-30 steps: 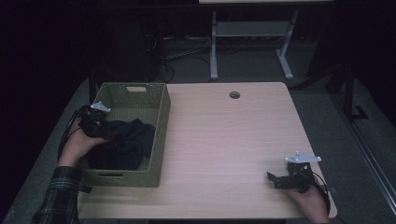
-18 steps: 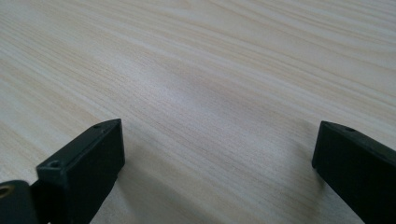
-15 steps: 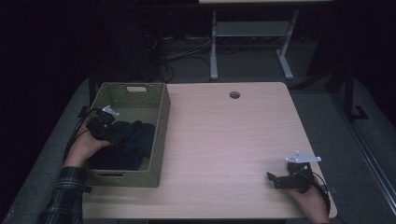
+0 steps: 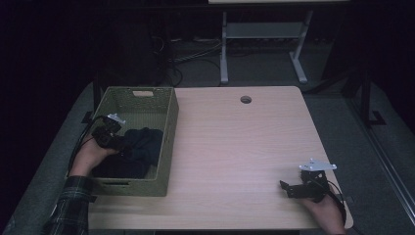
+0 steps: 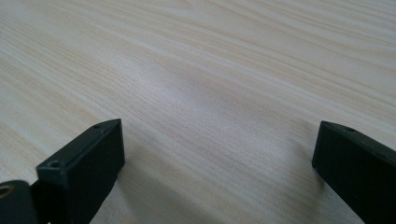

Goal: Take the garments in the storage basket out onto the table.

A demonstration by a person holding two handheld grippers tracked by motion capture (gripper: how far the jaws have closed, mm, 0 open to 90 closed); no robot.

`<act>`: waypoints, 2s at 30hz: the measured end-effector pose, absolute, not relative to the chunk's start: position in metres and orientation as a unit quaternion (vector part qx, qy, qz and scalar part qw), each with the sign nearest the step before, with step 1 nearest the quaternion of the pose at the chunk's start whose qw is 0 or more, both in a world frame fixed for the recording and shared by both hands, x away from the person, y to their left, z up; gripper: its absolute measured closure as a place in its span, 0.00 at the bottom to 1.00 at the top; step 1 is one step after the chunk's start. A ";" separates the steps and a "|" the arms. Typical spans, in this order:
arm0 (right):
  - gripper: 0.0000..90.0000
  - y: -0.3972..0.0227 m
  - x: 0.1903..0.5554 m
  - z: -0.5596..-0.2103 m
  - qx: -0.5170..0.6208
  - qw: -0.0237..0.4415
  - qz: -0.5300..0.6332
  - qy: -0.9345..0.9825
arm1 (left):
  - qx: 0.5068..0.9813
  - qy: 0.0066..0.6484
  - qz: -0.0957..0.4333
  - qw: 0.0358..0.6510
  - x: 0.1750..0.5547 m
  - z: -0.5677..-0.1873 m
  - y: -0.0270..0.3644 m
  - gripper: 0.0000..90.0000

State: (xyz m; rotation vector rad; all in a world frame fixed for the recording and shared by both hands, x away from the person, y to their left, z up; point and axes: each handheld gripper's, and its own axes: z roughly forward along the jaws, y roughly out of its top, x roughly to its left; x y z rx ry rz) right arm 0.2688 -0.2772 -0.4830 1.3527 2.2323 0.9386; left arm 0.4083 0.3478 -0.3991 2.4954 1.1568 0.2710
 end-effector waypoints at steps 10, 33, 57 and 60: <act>0.02 -0.277 0.269 -0.483 0.480 0.183 0.333 0.791 | 0.883 0.415 0.097 0.198 0.404 -0.390 0.351 0.84; 0.02 -0.277 0.269 -0.483 0.480 0.183 0.333 0.791 | 0.832 0.434 0.139 0.316 0.376 -0.348 0.371 0.85; 0.02 -0.277 0.269 -0.483 0.480 0.183 0.333 0.791 | 0.780 0.434 0.180 0.413 0.359 -0.322 0.385 0.85; 0.02 -0.277 0.269 -0.483 0.479 0.183 0.332 0.791 | 0.777 0.433 0.188 0.416 0.357 -0.319 0.385 0.85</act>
